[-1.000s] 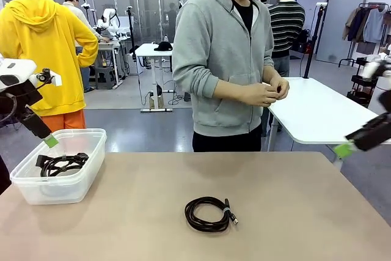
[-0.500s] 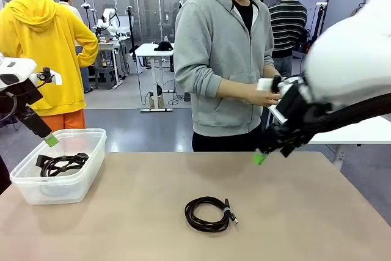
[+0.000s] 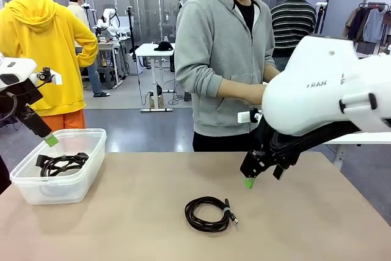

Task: Organize and store the cables.
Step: Place the USB Extension Cable into the Organizing box.

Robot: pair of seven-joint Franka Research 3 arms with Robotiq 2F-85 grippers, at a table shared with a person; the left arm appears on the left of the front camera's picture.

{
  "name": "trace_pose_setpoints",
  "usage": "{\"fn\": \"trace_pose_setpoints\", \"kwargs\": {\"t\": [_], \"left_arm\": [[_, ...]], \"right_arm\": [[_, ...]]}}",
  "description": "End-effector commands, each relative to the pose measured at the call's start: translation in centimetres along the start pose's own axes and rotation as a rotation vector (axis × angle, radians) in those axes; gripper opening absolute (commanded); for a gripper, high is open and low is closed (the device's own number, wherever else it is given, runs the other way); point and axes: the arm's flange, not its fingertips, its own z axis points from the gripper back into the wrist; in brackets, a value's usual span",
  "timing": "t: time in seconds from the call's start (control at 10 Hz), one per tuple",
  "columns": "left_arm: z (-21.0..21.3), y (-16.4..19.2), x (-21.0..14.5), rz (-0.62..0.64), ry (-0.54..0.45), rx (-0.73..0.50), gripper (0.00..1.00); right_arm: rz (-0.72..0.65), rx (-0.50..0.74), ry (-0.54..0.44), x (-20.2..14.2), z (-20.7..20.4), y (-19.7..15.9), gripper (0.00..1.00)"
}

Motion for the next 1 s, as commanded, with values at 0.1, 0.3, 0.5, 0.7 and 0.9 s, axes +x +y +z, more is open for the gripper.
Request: {"fn": "trace_pose_setpoints", "kwargs": {"t": [0.1, 0.3, 0.5, 0.7, 0.9], "left_arm": [[0.2, 0.1, 0.1, -0.010, 0.005, 0.006, 1.00], [0.2, 0.1, 0.1, -0.010, 0.005, 0.006, 1.00], [0.2, 0.1, 0.1, -0.010, 0.005, 0.006, 1.00], [0.2, 0.1, 0.1, -0.010, 0.005, 0.006, 1.00], [0.2, 0.1, 0.1, -0.010, 0.005, 0.006, 1.00]], "right_arm": [[-0.074, -0.104, 0.025, 2.7, -7.2, 1.5, 1.00], [-0.095, -0.097, 0.033, 3.7, -10.8, 2.0, 1.00], [-0.116, -0.124, 0.057, 4.7, -12.9, 2.3, 1.00], [-0.134, -0.105, 0.080, 5.5, -15.0, 2.4, 1.00], [-0.158, -0.077, 0.089, 6.1, -15.6, 2.4, 1.00]]}}
